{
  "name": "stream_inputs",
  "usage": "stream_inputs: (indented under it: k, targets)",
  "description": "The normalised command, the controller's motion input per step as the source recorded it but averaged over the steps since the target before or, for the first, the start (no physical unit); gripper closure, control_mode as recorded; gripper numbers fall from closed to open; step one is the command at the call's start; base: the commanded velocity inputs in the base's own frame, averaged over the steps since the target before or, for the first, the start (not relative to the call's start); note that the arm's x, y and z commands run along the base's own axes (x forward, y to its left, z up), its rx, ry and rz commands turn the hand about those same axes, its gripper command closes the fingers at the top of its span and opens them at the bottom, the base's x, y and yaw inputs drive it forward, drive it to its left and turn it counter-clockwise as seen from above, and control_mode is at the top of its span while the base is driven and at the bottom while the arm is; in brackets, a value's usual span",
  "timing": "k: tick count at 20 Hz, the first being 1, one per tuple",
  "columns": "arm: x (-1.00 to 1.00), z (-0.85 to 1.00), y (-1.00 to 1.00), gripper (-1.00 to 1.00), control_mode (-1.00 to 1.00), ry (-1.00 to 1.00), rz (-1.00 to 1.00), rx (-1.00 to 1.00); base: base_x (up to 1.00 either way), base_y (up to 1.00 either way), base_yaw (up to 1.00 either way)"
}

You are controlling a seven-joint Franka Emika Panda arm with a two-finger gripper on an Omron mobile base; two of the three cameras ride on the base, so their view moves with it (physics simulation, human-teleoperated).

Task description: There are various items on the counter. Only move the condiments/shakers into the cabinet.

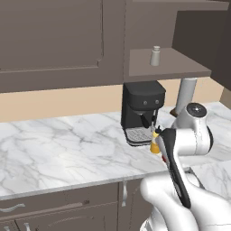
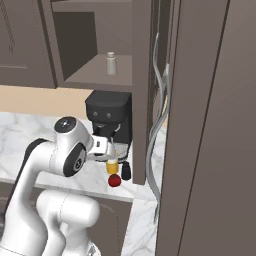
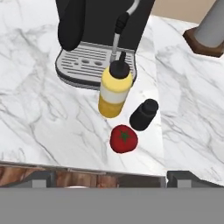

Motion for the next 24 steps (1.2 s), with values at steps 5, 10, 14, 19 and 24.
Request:
stream_inputs:
  k: [5,10,14,19,24]
  targets:
    - [0.29,-0.38,0.00,-1.00,-1.00,-0.03,0.00,0.00,0.00,0.00,0.00]
    - [0.35,-0.33,0.00,-1.00,-1.00,-0.02,0.00,0.00,0.00,0.00,0.00]
    - [0.32,-0.24,0.00,-1.00,-1.00,0.00,0.00,0.00,0.00,0.00,0.00]
    - [0.30,-0.23,0.00,-1.00,-1.00,0.00,0.00,0.00,0.00,0.00,0.00]
    - [0.30,-0.17,0.00,-1.00,-1.00,0.00,0.00,0.00,0.00,0.00,0.00]
